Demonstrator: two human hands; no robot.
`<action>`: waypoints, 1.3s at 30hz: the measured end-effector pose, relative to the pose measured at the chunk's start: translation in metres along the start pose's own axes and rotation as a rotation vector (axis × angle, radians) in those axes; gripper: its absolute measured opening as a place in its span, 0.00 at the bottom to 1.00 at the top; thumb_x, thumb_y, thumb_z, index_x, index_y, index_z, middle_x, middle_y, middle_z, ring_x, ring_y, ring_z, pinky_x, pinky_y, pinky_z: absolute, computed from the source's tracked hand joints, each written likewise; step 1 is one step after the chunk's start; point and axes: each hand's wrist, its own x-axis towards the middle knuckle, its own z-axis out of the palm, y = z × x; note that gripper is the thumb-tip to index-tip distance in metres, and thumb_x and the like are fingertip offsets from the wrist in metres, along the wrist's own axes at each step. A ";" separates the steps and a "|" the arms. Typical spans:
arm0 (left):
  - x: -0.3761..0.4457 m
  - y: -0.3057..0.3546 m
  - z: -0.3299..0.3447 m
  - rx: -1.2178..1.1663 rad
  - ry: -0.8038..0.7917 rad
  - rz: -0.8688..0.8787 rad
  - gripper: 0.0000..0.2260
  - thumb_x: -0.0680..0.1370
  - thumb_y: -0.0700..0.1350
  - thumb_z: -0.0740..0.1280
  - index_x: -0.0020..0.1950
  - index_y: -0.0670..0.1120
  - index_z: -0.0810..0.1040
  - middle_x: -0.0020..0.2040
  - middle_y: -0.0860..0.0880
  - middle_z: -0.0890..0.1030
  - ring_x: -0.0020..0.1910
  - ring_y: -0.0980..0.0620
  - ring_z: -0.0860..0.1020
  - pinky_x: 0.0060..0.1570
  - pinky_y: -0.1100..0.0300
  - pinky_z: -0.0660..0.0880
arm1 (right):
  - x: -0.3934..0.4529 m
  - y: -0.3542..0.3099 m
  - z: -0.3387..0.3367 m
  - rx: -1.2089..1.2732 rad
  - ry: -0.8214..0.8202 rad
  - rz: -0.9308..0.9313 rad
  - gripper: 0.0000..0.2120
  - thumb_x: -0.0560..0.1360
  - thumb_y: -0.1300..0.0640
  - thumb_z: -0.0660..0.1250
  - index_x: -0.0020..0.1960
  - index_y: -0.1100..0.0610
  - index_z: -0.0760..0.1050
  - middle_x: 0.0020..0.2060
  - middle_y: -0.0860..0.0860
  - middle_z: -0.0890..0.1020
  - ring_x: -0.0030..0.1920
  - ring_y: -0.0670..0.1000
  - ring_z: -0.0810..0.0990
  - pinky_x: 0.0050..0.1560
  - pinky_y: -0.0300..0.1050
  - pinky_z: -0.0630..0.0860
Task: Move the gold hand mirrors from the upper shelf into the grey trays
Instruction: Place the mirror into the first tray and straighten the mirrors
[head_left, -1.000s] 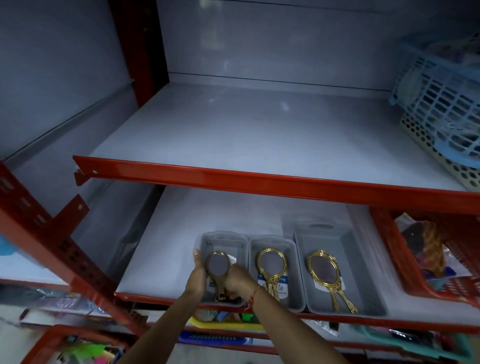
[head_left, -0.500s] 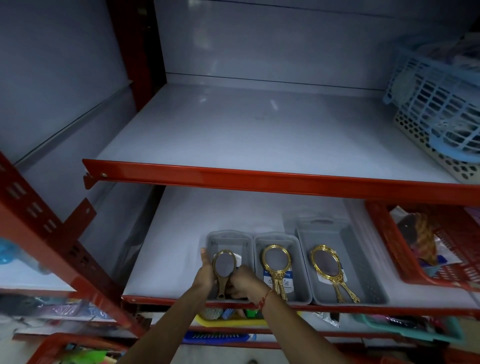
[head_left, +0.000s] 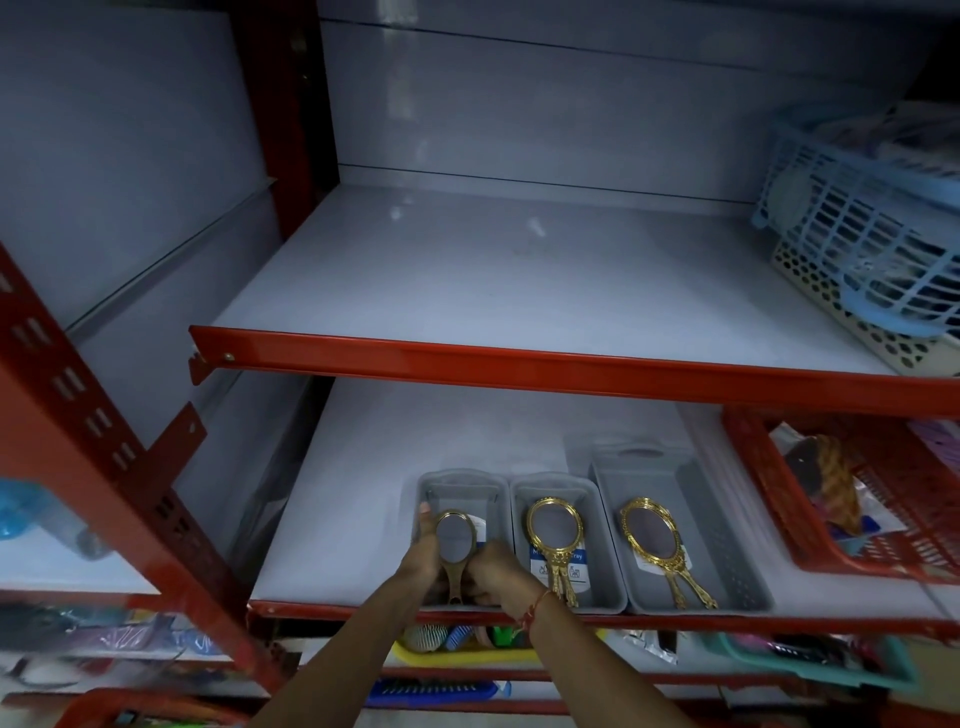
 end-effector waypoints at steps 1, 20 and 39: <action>0.000 0.000 0.000 -0.002 -0.009 -0.003 0.32 0.82 0.59 0.44 0.74 0.37 0.64 0.73 0.36 0.68 0.73 0.39 0.66 0.75 0.47 0.62 | 0.000 0.000 0.001 -0.004 0.005 0.000 0.16 0.78 0.58 0.60 0.61 0.66 0.76 0.58 0.61 0.82 0.58 0.59 0.81 0.61 0.54 0.78; 0.002 -0.018 0.087 0.065 -0.084 -0.007 0.27 0.83 0.59 0.46 0.32 0.45 0.68 0.30 0.46 0.71 0.30 0.50 0.68 0.29 0.62 0.66 | 0.002 0.046 -0.106 0.224 0.392 -0.023 0.12 0.76 0.62 0.59 0.46 0.62 0.80 0.38 0.57 0.77 0.40 0.55 0.76 0.39 0.45 0.69; 0.020 -0.039 0.131 0.064 -0.044 -0.099 0.34 0.81 0.62 0.44 0.73 0.38 0.67 0.71 0.36 0.71 0.70 0.39 0.71 0.66 0.49 0.70 | -0.011 0.055 -0.126 0.176 -0.056 -0.033 0.10 0.78 0.53 0.60 0.57 0.53 0.74 0.55 0.54 0.80 0.52 0.52 0.77 0.42 0.39 0.74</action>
